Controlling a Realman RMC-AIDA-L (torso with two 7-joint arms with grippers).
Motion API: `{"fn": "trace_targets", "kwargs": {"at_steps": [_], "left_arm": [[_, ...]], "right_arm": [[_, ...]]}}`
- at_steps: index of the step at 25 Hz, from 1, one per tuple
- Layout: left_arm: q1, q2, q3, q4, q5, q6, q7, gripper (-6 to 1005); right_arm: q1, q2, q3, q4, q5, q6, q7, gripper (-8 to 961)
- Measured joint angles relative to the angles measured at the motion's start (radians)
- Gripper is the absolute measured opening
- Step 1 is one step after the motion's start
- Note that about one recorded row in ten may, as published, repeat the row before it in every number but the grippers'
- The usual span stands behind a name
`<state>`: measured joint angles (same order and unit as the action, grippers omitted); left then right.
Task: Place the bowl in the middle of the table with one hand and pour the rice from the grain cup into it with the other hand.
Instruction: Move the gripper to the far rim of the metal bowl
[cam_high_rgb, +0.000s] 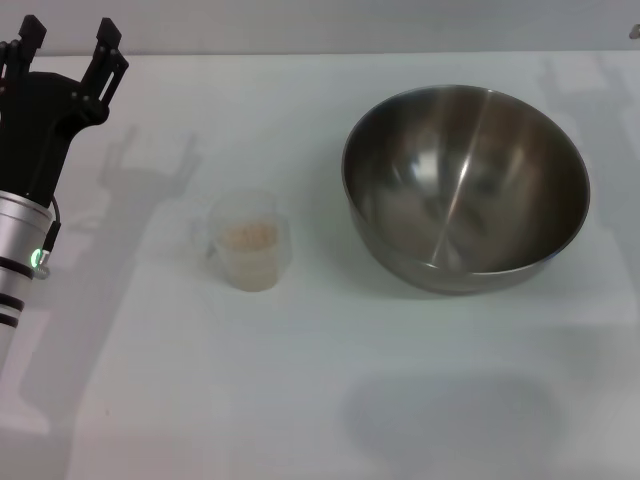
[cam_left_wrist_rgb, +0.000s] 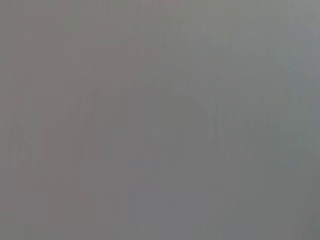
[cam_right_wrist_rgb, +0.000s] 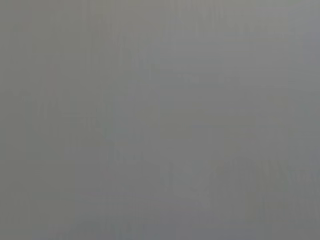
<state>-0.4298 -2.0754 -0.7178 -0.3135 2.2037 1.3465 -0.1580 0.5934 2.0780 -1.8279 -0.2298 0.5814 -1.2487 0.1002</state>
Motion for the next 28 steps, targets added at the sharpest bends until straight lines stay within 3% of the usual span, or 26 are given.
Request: {"fn": "trace_targets", "kwargs": {"at_steps": [20,23,25,26,27,28], "left_arm": [[0.009,-0.001,0.000,0.002,-0.004,-0.007,0.024,829],[0.014,-0.001,0.000,0.003,-0.004,-0.007,0.025,828],[0.015,-0.001,0.000,0.003,-0.004,-0.007,0.024,828],[0.015,-0.002,0.000,0.004,-0.004,-0.007,0.024,828],[0.015,-0.002,0.000,0.004,-0.004,-0.007,0.024,828],[0.015,-0.002,0.000,0.004,-0.004,-0.007,0.024,828]], "right_arm": [[-0.031,-0.004,0.010,-0.025,-0.011,-0.019,-0.139,735],[-0.045,-0.008,0.012,-0.086,-0.011,0.066,-0.136,735],[-0.058,-0.011,0.018,-0.161,-0.011,0.173,-0.142,734],[-0.078,-0.015,0.022,-0.258,-0.011,0.289,-0.149,734],[-0.078,-0.015,0.022,-0.258,-0.011,0.289,-0.149,734],[-0.111,-0.022,0.028,-0.394,-0.016,0.454,-0.153,734]]}}
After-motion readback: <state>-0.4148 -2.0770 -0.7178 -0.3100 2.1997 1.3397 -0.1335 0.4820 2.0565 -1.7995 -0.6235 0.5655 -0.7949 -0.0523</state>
